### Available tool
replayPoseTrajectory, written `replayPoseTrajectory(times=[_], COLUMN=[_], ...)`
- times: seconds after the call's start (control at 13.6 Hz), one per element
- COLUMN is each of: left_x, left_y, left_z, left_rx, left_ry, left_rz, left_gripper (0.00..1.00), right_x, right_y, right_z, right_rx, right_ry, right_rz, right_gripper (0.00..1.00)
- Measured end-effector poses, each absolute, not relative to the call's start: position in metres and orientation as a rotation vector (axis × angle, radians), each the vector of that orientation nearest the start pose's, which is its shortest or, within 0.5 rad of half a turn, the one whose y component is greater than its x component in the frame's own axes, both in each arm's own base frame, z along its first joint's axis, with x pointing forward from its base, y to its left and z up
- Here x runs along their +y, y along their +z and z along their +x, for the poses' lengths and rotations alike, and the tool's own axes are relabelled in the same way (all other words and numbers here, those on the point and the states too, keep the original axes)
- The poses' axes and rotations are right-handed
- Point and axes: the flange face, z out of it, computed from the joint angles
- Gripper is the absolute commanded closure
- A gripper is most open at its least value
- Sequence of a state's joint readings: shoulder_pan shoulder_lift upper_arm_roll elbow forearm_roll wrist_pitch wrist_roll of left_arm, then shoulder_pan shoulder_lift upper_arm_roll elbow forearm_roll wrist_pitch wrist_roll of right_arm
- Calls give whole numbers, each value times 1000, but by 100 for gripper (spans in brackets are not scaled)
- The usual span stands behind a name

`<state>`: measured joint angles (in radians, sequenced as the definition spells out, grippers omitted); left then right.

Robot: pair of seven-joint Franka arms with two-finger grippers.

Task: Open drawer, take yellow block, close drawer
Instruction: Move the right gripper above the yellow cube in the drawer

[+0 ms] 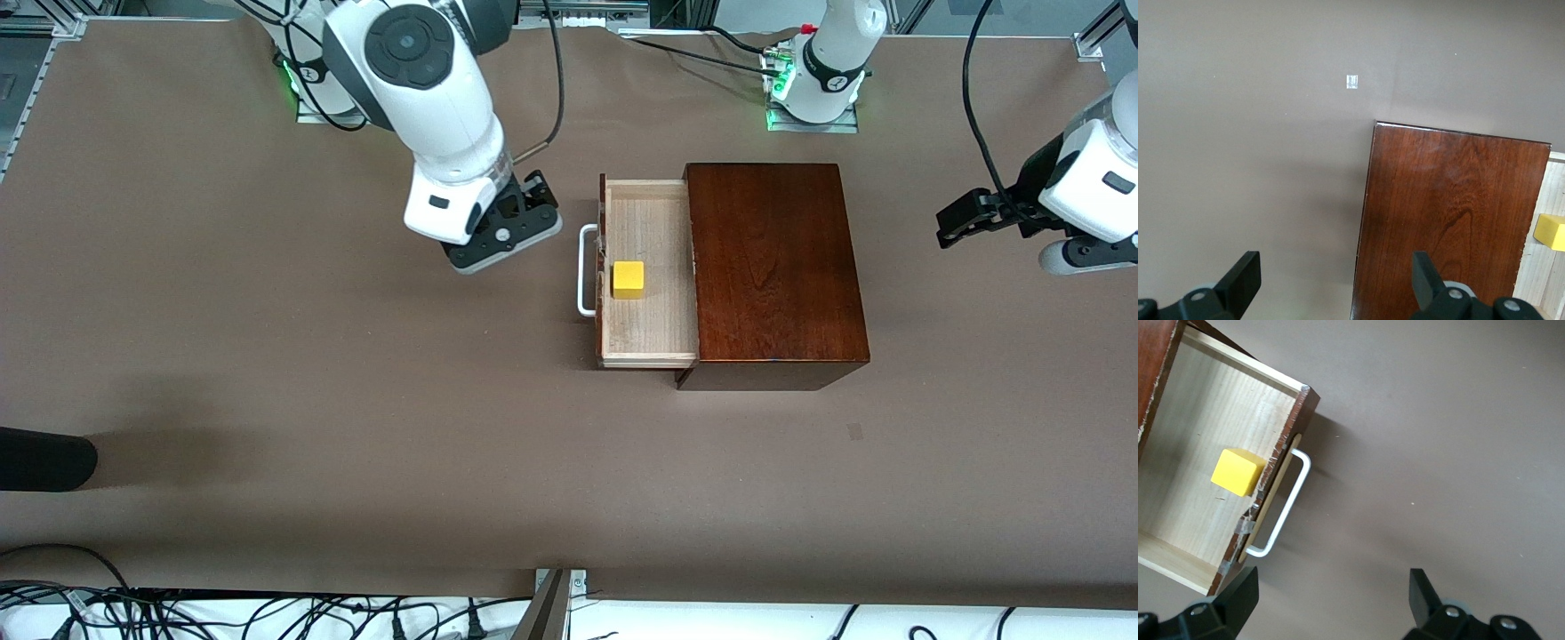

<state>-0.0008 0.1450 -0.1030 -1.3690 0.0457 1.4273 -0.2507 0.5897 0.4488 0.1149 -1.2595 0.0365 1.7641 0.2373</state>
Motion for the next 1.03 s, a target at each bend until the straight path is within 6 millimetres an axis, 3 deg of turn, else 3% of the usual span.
replayPoseTrajectory(times=[0.3, 0.66, 1.03], left_x=[-45, -45, -40], left_y=[624, 625, 625], left_z=[583, 583, 584], left_rx=[-250, -251, -265], left_ry=[117, 113, 113], left_rz=[-3085, -3085, -3085], left_gripper=[0, 0, 0], right_x=[471, 555, 592], right_y=[490, 441, 430], right_z=[535, 486, 458], right_rx=[-841, -1031, -1172], right_ry=[-11, -48, -109], right_rz=[-2904, -2809, -2725], right_gripper=[0, 0, 0])
